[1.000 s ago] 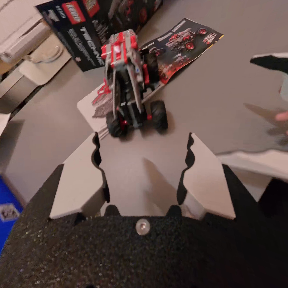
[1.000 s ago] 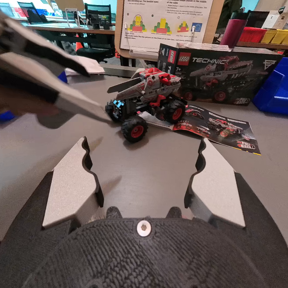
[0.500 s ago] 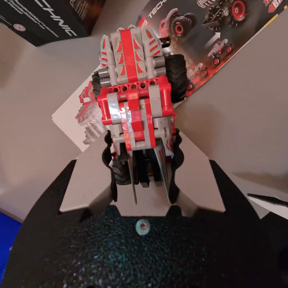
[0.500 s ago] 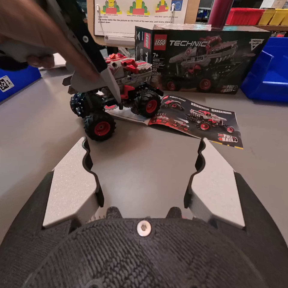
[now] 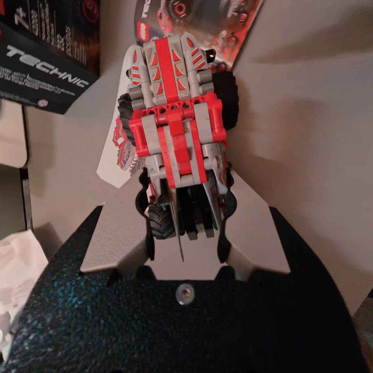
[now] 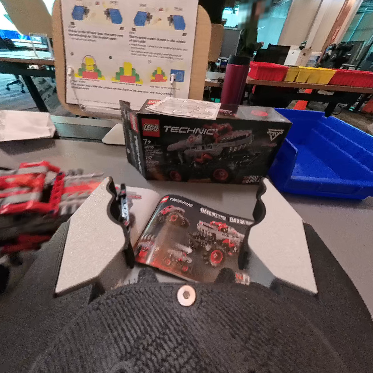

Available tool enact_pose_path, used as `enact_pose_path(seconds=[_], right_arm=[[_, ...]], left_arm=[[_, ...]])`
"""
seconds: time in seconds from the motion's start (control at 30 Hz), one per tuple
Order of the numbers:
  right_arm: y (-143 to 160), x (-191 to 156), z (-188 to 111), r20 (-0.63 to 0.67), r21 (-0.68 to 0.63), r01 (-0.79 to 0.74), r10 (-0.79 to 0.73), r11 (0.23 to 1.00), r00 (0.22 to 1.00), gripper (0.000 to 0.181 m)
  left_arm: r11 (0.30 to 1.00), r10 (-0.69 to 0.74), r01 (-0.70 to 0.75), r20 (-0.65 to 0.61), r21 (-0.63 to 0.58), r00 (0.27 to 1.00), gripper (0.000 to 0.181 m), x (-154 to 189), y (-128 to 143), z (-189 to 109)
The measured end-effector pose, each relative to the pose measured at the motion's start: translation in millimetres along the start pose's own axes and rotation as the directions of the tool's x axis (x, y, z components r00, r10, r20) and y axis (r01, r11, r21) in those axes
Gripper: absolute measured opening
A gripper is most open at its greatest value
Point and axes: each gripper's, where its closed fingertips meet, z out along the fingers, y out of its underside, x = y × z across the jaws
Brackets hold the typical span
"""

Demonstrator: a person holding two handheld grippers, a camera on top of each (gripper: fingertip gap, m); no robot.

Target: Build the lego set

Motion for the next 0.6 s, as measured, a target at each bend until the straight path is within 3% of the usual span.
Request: enact_pose_path(seconds=[0.17, 0.3, 0.43, 0.6], right_arm=[[-1, 25, 30, -0.047, 0.002, 0.026, -0.026, 1.000, 0.999, 0.136], [0, 45, 50, -0.067, 0.003, 0.034, -0.034, 0.999, 0.997, 0.135], [0, 65, 67, -0.083, 0.014, 0.045, -0.044, 0.999, 0.996, 0.136], [15, 89, 86, -0.084, -0.010, 0.067, -0.068, 0.998, 0.994, 0.135]], left_arm=[[0.963, 0.240, -0.228, -0.068, 0.144, 0.969, 0.074, 5, -7, -5], [0.868, 0.456, -0.440, -0.017, 0.232, 0.890, 0.073, -10, -25, -9], [0.764, 0.623, -0.616, 0.027, 0.191, 0.782, 0.073, -37, -43, -7], [0.636, 0.772, -0.767, -0.074, 0.083, 0.631, 0.073, -59, -53, 13]])
